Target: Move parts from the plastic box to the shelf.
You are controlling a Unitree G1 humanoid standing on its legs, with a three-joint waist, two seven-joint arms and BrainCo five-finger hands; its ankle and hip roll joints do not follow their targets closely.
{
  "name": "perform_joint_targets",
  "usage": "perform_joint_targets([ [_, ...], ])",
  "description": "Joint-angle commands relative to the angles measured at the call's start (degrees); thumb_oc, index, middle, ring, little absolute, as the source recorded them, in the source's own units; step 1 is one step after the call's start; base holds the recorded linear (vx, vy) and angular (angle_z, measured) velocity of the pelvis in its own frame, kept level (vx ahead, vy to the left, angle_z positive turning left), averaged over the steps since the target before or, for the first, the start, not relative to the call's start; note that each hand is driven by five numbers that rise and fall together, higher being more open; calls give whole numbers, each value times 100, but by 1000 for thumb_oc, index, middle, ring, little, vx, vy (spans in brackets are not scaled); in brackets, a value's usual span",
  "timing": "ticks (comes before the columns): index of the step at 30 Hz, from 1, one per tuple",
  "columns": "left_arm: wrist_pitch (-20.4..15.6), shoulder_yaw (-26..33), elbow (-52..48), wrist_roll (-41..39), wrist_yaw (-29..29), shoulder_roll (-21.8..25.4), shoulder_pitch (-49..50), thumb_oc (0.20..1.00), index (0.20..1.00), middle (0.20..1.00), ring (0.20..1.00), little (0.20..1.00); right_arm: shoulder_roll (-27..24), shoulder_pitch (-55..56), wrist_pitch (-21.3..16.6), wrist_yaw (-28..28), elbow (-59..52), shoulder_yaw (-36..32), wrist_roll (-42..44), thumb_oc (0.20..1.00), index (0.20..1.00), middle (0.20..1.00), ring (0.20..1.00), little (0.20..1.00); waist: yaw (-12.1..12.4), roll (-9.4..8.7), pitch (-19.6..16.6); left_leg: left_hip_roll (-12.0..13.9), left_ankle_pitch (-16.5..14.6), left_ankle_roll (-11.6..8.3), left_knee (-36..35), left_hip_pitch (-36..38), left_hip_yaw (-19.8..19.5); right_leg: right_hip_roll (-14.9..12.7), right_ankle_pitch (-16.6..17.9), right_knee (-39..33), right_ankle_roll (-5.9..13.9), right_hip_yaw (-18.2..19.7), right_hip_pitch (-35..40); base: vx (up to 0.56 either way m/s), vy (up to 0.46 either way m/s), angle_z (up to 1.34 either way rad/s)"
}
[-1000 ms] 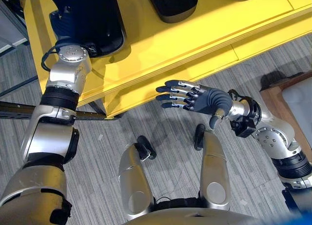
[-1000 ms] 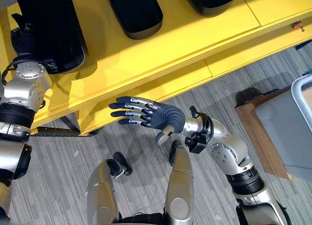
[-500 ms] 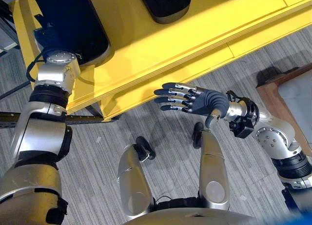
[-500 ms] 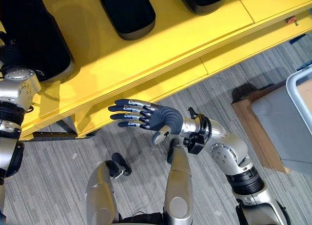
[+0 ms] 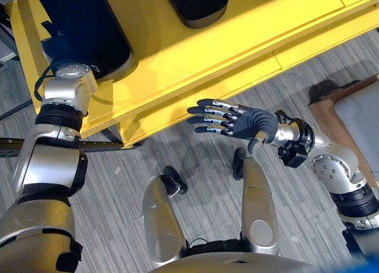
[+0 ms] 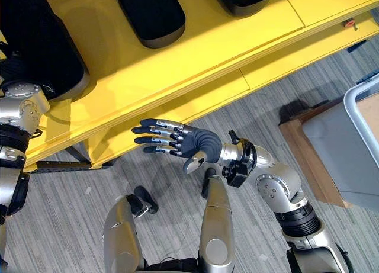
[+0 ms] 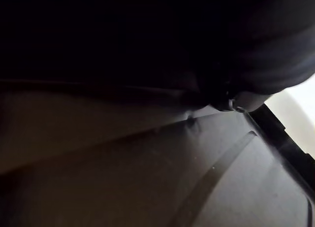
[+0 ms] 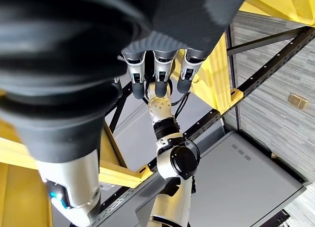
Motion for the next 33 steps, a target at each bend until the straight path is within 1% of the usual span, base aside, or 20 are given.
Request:
perform_joint_targets([
  [1, -243, 242, -219, 190, 8, 485, -131, 325, 325, 325, 325, 325, 173, 98, -206, -72, -406, -163, 560, 1000, 1000, 1000, 1000, 1000, -16, -95, -254, -211, 23, -161, -201, 249, 187, 112, 45, -232, 305, -2, 322, 0, 0, 0],
  [2, -221, 237, -213, 206, 36, 478, -140, 758, 758, 758, 758, 758, 181, 94, -210, -47, -401, -170, 584, 1000, 1000, 1000, 1000, 1000, -21, -93, -244, -208, 20, -158, -197, 250, 195, 113, 43, -224, 303, 0, 320, 0, 0, 0],
  [3, -212, 237, -197, 185, 82, 491, -151, 1000, 1000, 1000, 1000, 1000, 192, 92, -201, -33, -399, -183, 600, 1000, 1000, 1000, 1000, 1000, -25, -88, -241, -212, 16, -155, -196, 252, 199, 111, 34, -197, 304, 0, 313, 0, 0, 0],
  [8, -182, 245, -63, 178, 113, 529, -147, 1000, 1000, 1000, 1000, 1000, 250, 122, -107, -96, -427, -197, 585, 1000, 1000, 1000, 1000, 1000, -48, -78, -247, -221, -14, -139, -174, 268, 221, 105, 0, -161, 289, 8, 329, 27, 19, -1],
  [13, -194, 295, -82, 107, 275, 482, -53, 1000, 1000, 1000, 1000, 1000, 300, 181, -108, -91, -448, -169, 488, 1000, 1000, 1000, 1000, 1000, -51, -81, -250, -228, 6, -143, -200, 288, 226, 109, 8, -176, 292, 23, 345, 7, 3, 0],
  [17, -260, 383, -123, 31, 310, 461, 28, 1000, 1000, 1000, 1000, 1000, 324, 224, -84, -96, -481, -170, 466, 1000, 1000, 1000, 1000, 1000, -44, -84, -249, -242, 0, -138, -210, 307, 229, 111, -4, -174, 283, 17, 364, 0, 0, 0],
  [24, -453, 542, -149, -432, 564, 375, 88, 1000, 1000, 1000, 1000, 1000, 351, 249, -41, -107, -487, -159, 410, 1000, 1000, 1000, 1000, 1000, -28, -91, -283, -273, 9, -136, -240, 357, 213, 97, -6, -188, 284, 4, 425, 0, 0, 0],
  [27, -557, 628, -134, -695, 537, 318, 163, 1000, 1000, 1000, 1000, 1000, 397, 262, -55, -134, -523, -131, 427, 1000, 1000, 1000, 1000, 1000, -10, -96, -284, -297, 40, -140, -292, 402, 209, 90, 9, -210, 301, -11, 472, 0, 0, 0],
  [31, -767, 740, -212, -732, 511, 147, 408, 1000, 1000, 1000, 1000, 1000, 453, 311, -128, -148, -596, -111, 367, 1000, 1000, 1000, 1000, 1000, 14, -107, -294, -319, 59, -136, -350, 446, 209, 86, 6, -246, 300, -37, 521, 0, 0, 0],
  [33, -1083, 838, -361, -607, 660, 2, 612, 1000, 1000, 1000, 1000, 1000, 497, 358, -216, -150, -623, -120, 311, 1000, 1000, 1000, 1000, 1000, 43, -121, -302, -330, 59, -128, -366, 469, 194, 81, -1, -253, 297, -48, 551, 0, -38, 2],
])
